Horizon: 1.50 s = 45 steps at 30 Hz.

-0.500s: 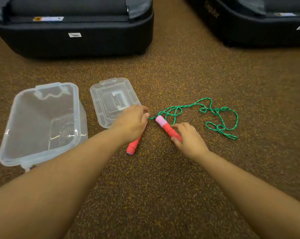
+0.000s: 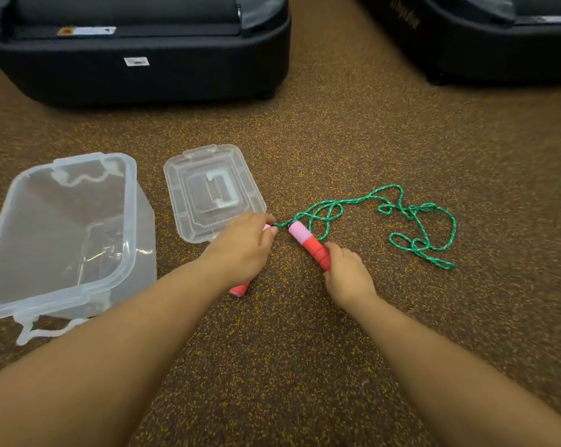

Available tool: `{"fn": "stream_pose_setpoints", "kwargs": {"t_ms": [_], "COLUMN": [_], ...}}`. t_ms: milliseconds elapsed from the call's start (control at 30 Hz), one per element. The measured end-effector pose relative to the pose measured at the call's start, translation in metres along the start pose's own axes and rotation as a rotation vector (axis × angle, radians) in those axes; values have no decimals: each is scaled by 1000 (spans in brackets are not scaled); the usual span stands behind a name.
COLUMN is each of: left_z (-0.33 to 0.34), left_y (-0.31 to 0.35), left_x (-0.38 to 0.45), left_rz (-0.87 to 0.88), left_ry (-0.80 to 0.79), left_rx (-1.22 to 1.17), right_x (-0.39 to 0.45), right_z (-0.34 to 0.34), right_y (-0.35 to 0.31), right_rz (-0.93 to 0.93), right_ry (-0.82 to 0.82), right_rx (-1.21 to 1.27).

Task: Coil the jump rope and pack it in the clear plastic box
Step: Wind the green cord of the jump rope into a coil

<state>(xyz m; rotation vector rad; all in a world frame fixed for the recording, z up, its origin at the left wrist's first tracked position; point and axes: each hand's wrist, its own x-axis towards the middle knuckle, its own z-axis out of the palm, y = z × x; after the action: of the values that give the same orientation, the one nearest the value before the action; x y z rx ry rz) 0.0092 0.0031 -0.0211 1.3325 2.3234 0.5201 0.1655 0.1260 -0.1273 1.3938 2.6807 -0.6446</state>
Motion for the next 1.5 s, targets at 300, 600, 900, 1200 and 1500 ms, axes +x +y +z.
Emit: {"fn": "stream_pose_setpoints", "kwargs": {"t_ms": [300,600,900,1200,1500], "left_z": [4,20,-6,-3,-7], "left_y": [17,12,10,11,23], "left_x": [-2,-2,-6,-17,-27], "left_rz": [-226,-599,-434,-351,-289], "left_ry": [-92,-300,-476,-536,-691], "left_rx": [-292,-1218,-1594,-1419,-1134], "right_x": [-30,-70,-86,-73,-41], "right_z": [-19,-48,-50,-68,-94], "right_y": [-5,-10,-3,-20,-40], "right_rz": [346,-51,-159,-149,-637], "right_ry": [-467,-791,-999,-450,-70], "right_rx": [923,1288,1050,767,302]}}
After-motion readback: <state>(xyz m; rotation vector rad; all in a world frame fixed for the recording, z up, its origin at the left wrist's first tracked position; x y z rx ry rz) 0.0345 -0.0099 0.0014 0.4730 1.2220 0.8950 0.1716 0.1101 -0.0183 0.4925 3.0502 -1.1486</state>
